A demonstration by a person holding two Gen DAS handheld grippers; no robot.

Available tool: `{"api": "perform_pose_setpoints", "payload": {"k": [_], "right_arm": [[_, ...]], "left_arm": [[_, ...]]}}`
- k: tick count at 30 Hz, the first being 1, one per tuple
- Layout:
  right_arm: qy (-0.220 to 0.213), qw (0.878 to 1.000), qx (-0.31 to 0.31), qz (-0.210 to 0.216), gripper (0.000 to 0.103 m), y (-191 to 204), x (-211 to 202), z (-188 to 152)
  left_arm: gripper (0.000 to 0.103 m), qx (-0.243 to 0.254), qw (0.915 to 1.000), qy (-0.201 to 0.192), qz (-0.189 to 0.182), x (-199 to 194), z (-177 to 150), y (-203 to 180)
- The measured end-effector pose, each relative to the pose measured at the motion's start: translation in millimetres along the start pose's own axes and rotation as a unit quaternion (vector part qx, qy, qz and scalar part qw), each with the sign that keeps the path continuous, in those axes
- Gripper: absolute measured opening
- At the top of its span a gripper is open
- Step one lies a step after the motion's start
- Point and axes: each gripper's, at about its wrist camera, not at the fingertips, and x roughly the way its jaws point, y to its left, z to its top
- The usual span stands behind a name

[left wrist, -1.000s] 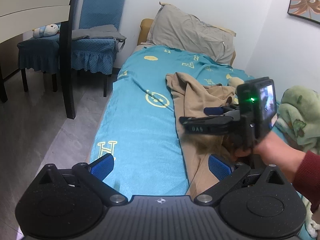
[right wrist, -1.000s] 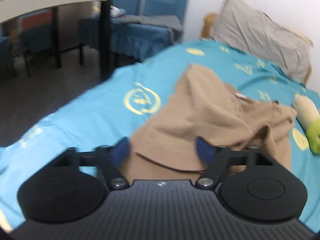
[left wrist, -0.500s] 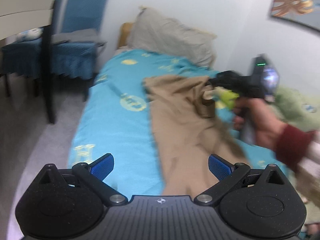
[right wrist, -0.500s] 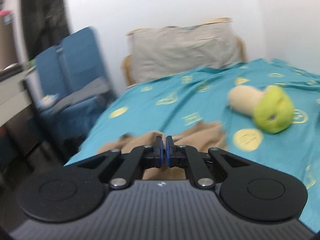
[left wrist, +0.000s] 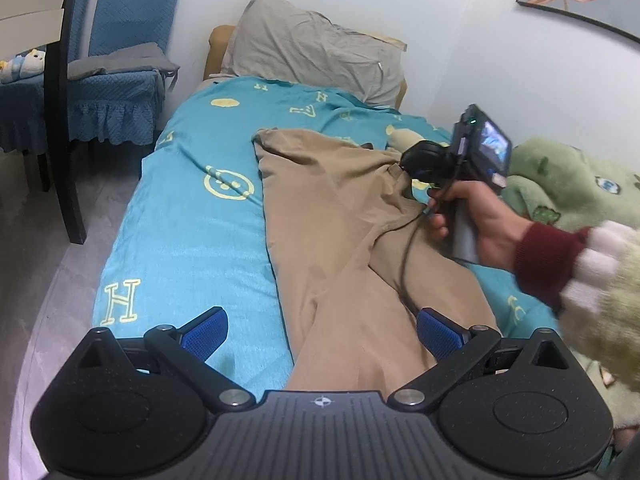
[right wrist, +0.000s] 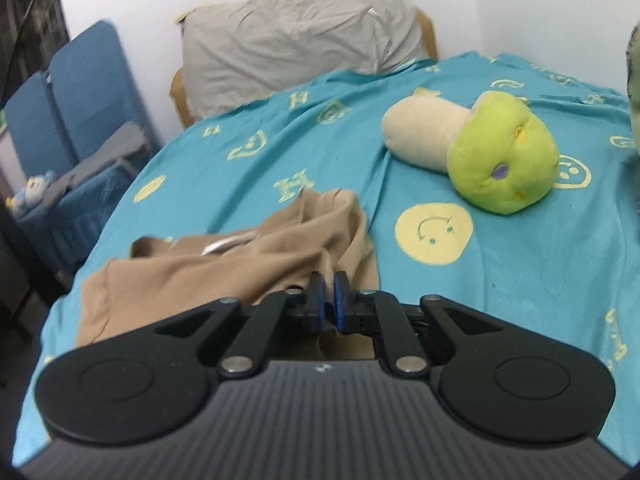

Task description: Fold clothes

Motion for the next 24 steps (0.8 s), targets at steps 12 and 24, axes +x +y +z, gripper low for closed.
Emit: {"api": "perform_pose_setpoints", "payload": {"k": [12, 24], "right_arm": [[-0.014, 0.996, -0.019, 0.091, 0.103, 20, -210, -20], [-0.006, 0.998, 0.008, 0.067, 0.103, -13, -371, -121]], "left_arm": [[0.102, 0.0, 0.9995, -0.026, 0.02, -33, 1, -4], [0.102, -0.088, 0.9945, 0.023, 0.052, -57, -13, 16]]}}
